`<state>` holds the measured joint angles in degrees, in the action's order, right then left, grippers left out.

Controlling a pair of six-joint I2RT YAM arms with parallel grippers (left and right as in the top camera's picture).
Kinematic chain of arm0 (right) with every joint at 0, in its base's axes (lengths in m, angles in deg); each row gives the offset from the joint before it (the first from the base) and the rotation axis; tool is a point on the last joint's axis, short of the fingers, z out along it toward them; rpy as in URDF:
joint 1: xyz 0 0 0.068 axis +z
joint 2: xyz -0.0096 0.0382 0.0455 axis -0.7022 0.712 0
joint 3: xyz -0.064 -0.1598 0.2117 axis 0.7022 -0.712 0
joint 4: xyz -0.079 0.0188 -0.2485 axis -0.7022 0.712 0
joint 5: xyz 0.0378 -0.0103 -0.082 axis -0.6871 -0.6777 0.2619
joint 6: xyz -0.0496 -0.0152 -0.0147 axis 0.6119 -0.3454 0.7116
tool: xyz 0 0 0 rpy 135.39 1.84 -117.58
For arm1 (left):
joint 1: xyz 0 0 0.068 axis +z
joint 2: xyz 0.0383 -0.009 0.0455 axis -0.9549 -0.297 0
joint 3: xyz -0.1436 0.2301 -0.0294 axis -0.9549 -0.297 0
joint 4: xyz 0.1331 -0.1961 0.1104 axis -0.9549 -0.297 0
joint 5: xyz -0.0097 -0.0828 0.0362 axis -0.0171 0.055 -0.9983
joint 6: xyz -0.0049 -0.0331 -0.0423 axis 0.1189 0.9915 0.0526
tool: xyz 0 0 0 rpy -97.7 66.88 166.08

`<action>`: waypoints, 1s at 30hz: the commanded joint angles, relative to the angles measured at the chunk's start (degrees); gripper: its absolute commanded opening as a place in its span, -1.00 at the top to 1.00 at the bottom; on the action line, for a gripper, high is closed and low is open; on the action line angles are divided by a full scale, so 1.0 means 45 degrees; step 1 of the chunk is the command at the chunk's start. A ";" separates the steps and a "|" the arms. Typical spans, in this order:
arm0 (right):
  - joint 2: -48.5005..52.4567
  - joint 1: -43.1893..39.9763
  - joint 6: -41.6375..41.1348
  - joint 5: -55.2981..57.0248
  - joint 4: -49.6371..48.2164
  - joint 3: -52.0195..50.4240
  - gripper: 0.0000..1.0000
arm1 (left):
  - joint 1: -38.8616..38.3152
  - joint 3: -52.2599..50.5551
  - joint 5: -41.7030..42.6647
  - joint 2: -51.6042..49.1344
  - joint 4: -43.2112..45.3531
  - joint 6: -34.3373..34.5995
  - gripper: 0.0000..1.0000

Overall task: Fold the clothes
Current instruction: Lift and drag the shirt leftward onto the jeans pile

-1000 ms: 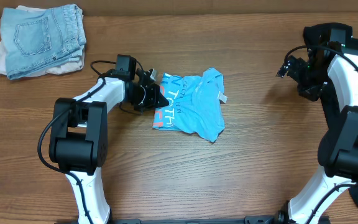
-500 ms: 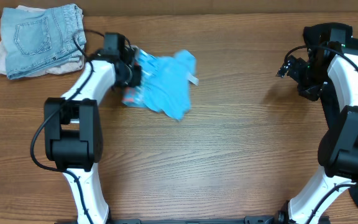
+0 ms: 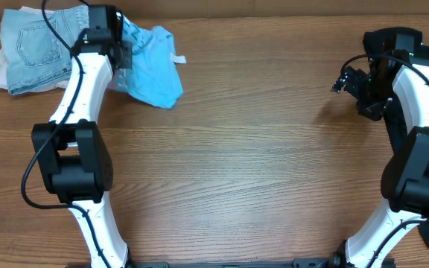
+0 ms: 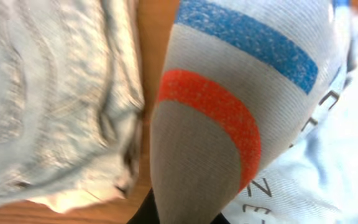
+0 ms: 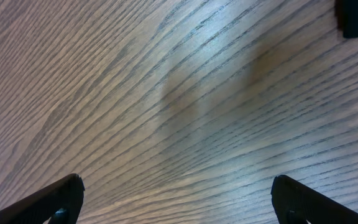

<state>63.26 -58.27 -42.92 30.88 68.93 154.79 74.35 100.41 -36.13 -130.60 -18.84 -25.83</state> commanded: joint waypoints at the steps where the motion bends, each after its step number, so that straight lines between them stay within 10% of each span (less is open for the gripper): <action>1: -0.0374 0.0044 -0.0097 -0.0005 -0.0063 0.0253 -1.00 | 0.0267 0.0957 -0.0393 -0.0160 0.0248 0.0325 0.91; 17: -0.0374 0.0044 -0.0097 -0.0005 -0.0063 0.0253 -1.00 | 0.1151 0.1394 -0.0559 -0.0160 0.4012 0.0262 0.78; 30: -0.0374 0.0044 -0.0097 -0.0005 -0.0063 0.0253 -1.00 | 0.1243 0.1423 -0.4590 -0.0160 0.4498 0.0646 0.67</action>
<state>63.26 -58.27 -42.94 30.90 68.93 154.79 79.49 104.54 -50.45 -130.95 1.03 -24.26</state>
